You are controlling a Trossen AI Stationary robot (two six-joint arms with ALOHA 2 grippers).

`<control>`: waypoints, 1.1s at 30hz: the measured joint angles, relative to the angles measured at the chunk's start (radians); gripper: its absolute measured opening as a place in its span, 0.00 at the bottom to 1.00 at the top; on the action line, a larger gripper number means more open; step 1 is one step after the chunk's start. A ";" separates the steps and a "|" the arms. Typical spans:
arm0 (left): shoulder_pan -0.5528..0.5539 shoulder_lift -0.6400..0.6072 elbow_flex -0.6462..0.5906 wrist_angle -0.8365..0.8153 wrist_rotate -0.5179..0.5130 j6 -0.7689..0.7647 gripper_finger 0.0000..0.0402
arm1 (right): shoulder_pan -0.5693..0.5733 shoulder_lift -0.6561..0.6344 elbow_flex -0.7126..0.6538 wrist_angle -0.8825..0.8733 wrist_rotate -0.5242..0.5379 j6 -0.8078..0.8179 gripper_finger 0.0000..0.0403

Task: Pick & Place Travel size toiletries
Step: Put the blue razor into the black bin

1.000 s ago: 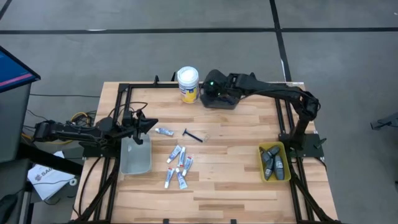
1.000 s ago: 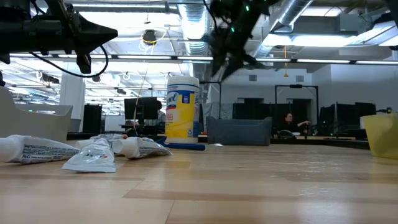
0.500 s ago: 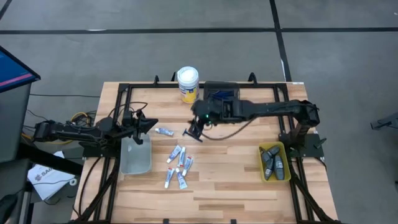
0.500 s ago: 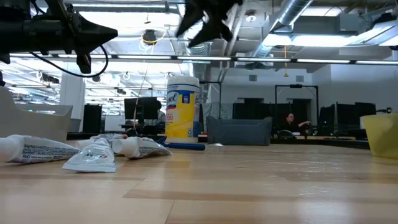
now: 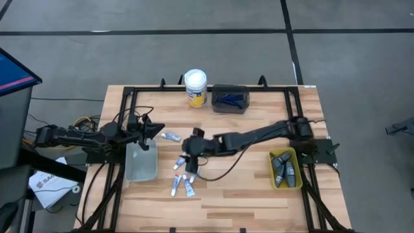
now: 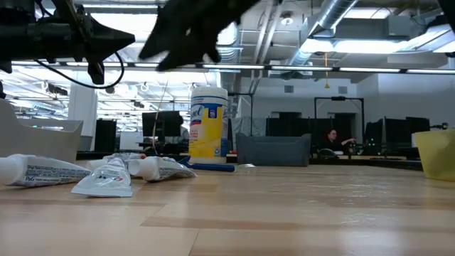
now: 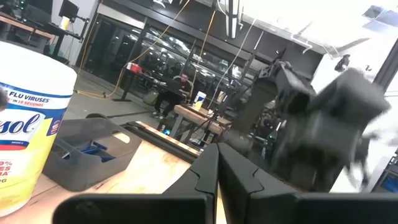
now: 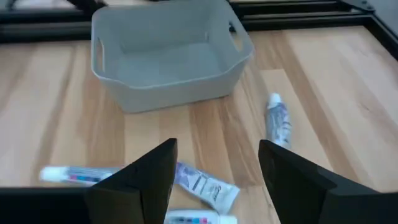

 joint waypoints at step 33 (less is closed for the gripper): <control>0.000 0.013 0.000 0.010 0.000 0.000 0.00 | -0.163 0.145 -0.137 -0.217 0.010 0.081 0.51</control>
